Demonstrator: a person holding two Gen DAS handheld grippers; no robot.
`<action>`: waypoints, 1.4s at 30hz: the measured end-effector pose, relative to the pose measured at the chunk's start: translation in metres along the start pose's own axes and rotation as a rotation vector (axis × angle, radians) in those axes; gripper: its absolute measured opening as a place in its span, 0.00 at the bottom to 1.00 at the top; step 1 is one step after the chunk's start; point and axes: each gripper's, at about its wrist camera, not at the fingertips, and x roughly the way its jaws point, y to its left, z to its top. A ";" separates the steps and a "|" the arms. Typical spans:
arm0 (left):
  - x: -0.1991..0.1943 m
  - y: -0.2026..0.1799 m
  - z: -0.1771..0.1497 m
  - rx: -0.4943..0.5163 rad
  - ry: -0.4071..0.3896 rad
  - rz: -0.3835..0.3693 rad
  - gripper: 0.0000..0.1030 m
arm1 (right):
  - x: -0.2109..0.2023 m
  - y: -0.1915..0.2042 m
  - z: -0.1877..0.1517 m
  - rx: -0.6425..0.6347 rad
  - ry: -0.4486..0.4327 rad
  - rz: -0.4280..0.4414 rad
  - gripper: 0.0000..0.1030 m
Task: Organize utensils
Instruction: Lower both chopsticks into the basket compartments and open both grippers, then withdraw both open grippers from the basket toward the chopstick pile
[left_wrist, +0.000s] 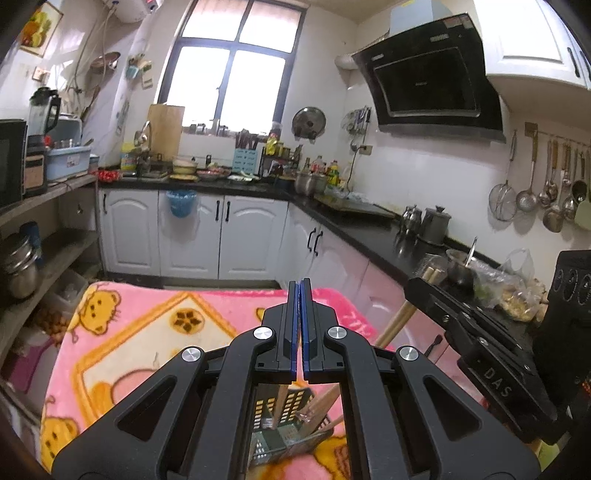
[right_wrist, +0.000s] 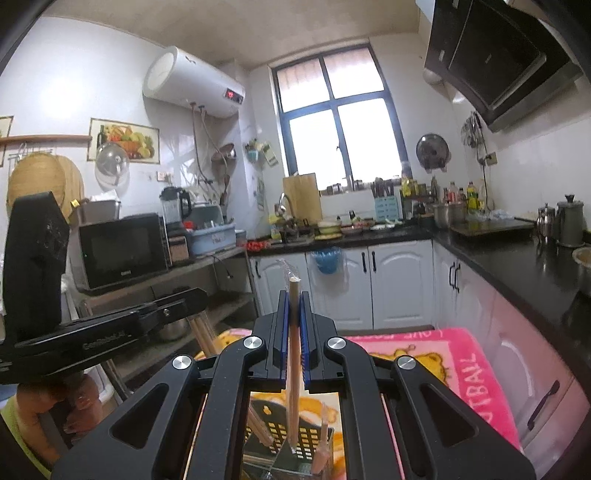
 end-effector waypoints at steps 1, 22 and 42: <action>0.002 0.001 -0.003 -0.001 0.006 0.003 0.00 | 0.003 0.000 -0.002 0.001 0.004 0.000 0.06; 0.029 0.019 -0.053 -0.048 0.115 -0.007 0.01 | 0.029 -0.021 -0.052 0.084 0.130 -0.052 0.30; -0.020 0.014 -0.059 -0.053 0.067 -0.023 0.55 | -0.032 -0.029 -0.071 0.038 0.151 -0.125 0.54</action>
